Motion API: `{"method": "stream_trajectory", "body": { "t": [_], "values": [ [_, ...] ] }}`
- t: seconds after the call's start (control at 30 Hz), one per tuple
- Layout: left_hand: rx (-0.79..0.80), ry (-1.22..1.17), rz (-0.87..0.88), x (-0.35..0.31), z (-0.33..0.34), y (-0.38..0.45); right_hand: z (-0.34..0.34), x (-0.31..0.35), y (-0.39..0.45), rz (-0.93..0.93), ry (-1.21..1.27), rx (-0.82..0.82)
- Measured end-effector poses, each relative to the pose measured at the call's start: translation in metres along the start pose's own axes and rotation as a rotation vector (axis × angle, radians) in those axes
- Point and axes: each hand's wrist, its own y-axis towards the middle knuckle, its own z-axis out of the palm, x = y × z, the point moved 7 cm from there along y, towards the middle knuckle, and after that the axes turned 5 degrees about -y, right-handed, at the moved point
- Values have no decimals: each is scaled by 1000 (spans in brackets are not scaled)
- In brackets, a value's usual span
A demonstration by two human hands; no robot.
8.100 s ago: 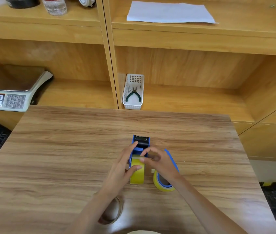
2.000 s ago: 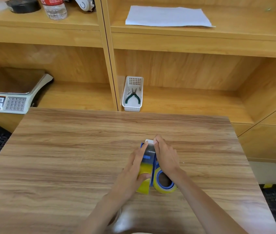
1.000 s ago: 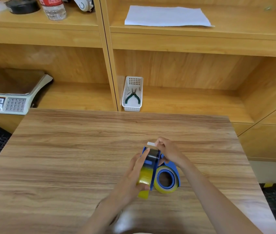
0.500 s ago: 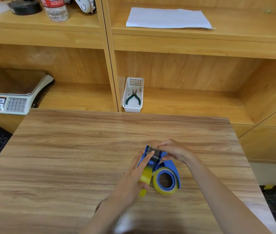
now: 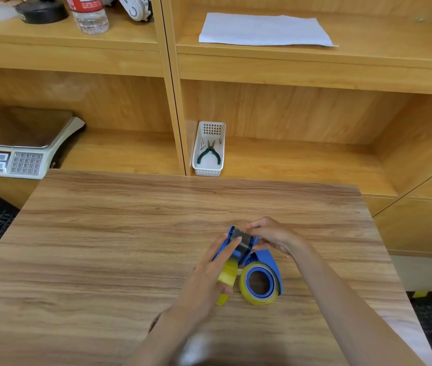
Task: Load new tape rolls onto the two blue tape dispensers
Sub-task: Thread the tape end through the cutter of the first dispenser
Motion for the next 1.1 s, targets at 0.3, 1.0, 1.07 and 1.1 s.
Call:
{"method": "stream_trajectory", "body": {
  "t": [0.3, 1.0, 1.07, 1.1],
  "values": [
    [-39, -140, -51, 10, -7, 5, -1, 8, -9, -49, 59, -77],
    [167, -386, -185, 52, -27, 25, 19, 19, -11, -236, -75, -98],
    [249, -362, -215, 56, -25, 26, 23, 19, -10, -242, -106, -126],
    [287, -334, -224, 59, -23, 27, 25, 20, -9, -245, -139, -149]
  ]
}}
